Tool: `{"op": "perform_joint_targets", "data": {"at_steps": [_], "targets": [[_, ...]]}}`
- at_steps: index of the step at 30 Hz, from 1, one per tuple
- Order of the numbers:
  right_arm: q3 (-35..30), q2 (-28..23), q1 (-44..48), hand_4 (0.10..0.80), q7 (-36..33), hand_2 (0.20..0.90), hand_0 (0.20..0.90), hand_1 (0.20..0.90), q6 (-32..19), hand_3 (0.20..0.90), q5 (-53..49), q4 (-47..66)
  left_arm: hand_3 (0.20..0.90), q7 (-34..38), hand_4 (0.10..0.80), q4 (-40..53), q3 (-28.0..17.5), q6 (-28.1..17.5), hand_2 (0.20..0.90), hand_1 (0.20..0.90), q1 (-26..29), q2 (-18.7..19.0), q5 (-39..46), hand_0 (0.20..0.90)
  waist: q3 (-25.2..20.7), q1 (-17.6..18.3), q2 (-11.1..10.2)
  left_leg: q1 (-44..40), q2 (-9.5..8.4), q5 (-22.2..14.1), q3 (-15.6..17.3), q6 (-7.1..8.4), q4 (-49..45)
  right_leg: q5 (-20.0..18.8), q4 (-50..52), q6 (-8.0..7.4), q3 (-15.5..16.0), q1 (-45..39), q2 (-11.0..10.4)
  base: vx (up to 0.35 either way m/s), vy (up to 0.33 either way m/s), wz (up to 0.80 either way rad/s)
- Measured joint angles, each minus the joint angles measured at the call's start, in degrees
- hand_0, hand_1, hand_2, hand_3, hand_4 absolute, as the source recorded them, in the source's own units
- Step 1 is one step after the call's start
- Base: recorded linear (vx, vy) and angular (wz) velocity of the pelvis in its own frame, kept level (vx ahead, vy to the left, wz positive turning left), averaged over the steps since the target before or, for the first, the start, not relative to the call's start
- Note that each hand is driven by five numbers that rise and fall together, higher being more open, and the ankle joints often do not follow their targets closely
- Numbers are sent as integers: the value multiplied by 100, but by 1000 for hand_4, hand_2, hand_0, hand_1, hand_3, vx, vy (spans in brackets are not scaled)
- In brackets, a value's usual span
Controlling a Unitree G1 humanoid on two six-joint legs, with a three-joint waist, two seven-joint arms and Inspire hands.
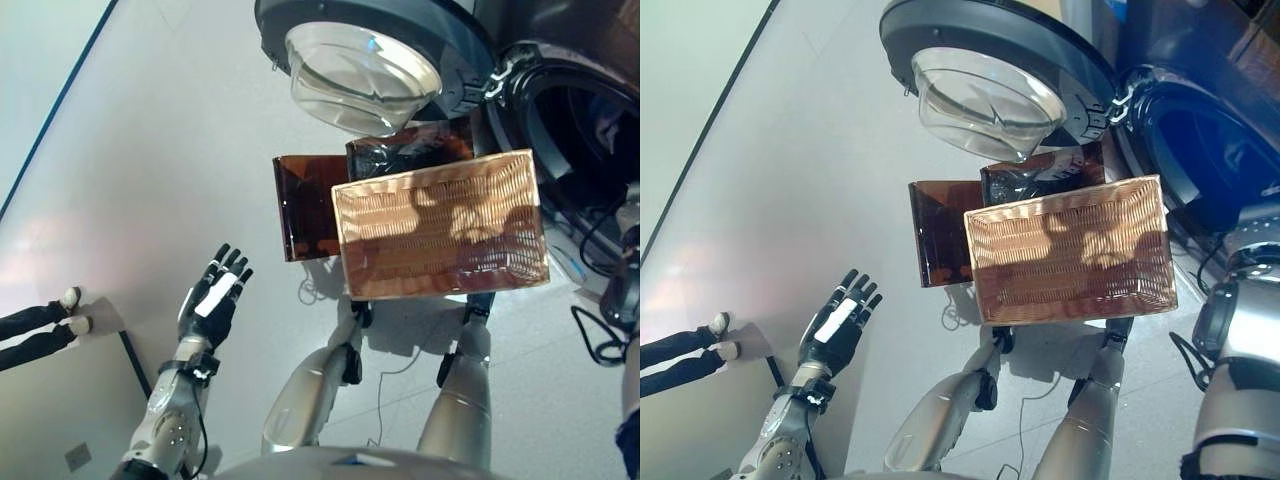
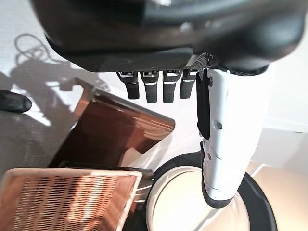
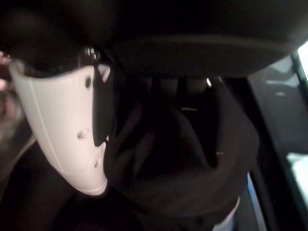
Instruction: Pick up the clothes and place them into the washing machine
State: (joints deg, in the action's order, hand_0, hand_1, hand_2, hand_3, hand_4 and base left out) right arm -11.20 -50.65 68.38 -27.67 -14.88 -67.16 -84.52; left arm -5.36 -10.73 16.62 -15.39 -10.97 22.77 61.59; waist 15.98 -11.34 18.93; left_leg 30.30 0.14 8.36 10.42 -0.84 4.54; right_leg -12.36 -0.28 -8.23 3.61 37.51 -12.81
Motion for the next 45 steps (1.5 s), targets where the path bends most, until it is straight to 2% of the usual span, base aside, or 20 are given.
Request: {"op": "perform_joint_targets", "data": {"at_steps": [4,6,7,8,14,19,26,33,39,42,45], "targets": [[-154,42,71,300,-178,200,200,200,-441,200,-316,113,900,55,800,-2,45,3,900,900,2,3,13,900,27,-19,11,27,-6,-10,13,-14,0,-104,-96,-8,-1,1,0,4,-1,-2],[-115,47,71,300,-274,200,200,200,-488,200,-201,228,900,53,800,-1,41,3,900,900,11,5,14,900,60,-6,27,29,-12,-11,16,-16,0,-105,-100,-7,-1,1,-4,-6,-6,-2],[-91,47,71,573,-286,582,582,582,-488,582,-149,231,900,53,800,-1,41,3,900,900,11,5,14,900,62,-7,28,29,-12,-11,17,-16,0,-105,-102,-6,-2,2,-4,0,0,0],[12,45,70,800,-319,900,900,900,-461,900,39,214,900,48,800,-1,41,2,900,900,9,6,13,900,62,-3,27,28,-9,-11,16,-16,0,-105,-101,-6,1,2,-2,0,0,0],[916,4,50,800,-300,900,900,900,190,900,1597,124,900,-40,800,-3,34,-1,900,900,8,13,-1,900,67,109,25,26,-6,-10,25,-15,0,-105,-99,-6,2,3,2,-13,-10,0],[1016,-19,48,800,-360,900,900,900,490,900,2467,97,900,-91,800,-10,26,-3,900,900,10,13,-23,900,67,118,24,19,-2,-9,30,-14,-1,-107,-92,-5,2,2,5,0,0,0],[1387,-42,48,800,-349,900,900,900,814,900,3118,85,900,-88,800,-58,-21,-4,900,900,15,12,-127,900,68,120,23,2,7,-9,14,-14,-1,-129,-36,-2,8,1,11,0,0,0],[1381,-38,35,800,-509,900,900,900,880,900,3664,96,900,-65,800,-108,-29,-8,900,900,16,11,-168,900,68,113,23,-14,10,-8,10,-14,-1,-149,7,-22,11,1,11,0,0,0],[1237,-18,-127,800,-1104,900,900,900,1036,900,4243,385,900,49,800,-111,-35,-27,900,900,70,0,-252,900,65,94,27,-19,12,-8,7,-15,-1,-151,10,-20,12,-5,11,0,0,0],[1112,54,-563,800,-1566,900,900,900,1247,900,4847,1017,900,119,800,-115,-35,-120,900,900,156,-66,-265,900,64,93,28,-25,16,-8,3,-15,-1,-152,18,-19,16,-12,15,0,0,0],[896,192,-903,800,-1821,900,900,900,1250,900,5159,1417,900,170,800,-121,-44,-151,900,900,238,-126,-322,900,62,96,30,-44,29,-9,-12,-14,-1,-169,33,-15,28,-24,25,0,0,0]]}}
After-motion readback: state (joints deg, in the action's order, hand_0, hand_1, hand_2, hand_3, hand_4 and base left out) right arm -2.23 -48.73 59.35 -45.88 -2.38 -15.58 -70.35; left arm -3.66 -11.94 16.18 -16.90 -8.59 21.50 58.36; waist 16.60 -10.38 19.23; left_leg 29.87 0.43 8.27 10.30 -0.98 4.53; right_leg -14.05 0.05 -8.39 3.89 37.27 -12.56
